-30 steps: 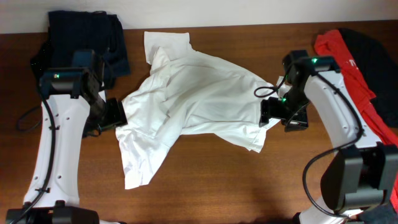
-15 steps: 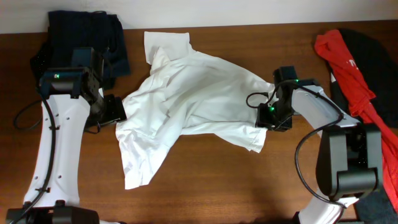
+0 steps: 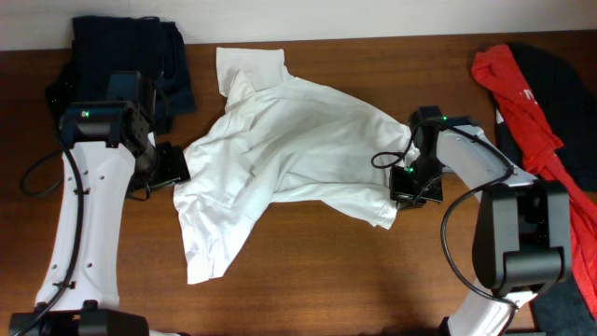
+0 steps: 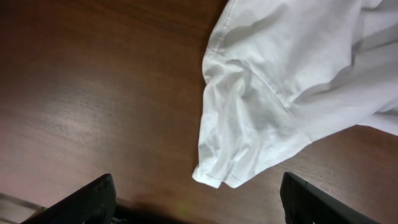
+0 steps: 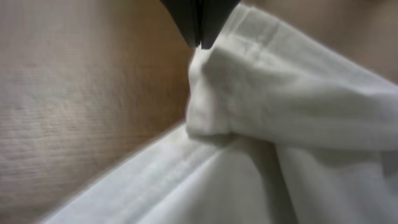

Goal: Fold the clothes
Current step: 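Lower the shirt onto the table with both grippers and release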

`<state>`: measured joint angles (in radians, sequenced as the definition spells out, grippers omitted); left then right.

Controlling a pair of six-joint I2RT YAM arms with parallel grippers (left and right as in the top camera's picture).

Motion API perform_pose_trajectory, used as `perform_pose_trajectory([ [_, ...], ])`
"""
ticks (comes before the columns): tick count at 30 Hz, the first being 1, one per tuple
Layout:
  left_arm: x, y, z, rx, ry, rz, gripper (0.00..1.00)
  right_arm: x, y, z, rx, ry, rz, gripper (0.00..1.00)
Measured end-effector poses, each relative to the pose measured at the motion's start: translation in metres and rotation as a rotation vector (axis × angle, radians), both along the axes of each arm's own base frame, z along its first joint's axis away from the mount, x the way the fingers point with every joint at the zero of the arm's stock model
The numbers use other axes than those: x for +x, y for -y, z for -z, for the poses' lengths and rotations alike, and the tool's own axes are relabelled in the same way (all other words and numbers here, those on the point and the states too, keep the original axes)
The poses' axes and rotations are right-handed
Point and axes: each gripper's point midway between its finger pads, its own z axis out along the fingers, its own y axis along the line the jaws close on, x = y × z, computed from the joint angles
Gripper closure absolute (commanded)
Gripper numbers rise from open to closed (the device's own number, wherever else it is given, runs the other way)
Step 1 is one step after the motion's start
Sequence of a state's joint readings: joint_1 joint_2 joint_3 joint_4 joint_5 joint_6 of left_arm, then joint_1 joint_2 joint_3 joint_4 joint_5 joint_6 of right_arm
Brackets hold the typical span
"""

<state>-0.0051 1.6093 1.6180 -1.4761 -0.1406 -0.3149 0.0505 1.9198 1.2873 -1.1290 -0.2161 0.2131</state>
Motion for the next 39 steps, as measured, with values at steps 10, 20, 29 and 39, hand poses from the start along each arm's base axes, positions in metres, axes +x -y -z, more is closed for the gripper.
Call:
perform_pose_trajectory([
  [10,0.005,-0.001,-0.001,0.007,0.02,-0.001,0.16,0.041,0.007,-0.019,0.011,0.142,-0.033,0.38],
  [20,0.005,-0.001,-0.001,0.007,0.019,-0.001,0.16,0.027,-0.005,0.023,0.091,0.172,-0.064,0.7],
  [29,0.003,-0.001,-0.001,0.007,0.013,-0.001,0.16,0.011,-0.006,0.02,0.106,0.102,-0.057,0.96],
  [39,0.002,-0.001,0.0,0.007,0.009,-0.001,0.16,-0.017,0.018,-0.087,0.039,-0.139,-0.025,0.96],
])
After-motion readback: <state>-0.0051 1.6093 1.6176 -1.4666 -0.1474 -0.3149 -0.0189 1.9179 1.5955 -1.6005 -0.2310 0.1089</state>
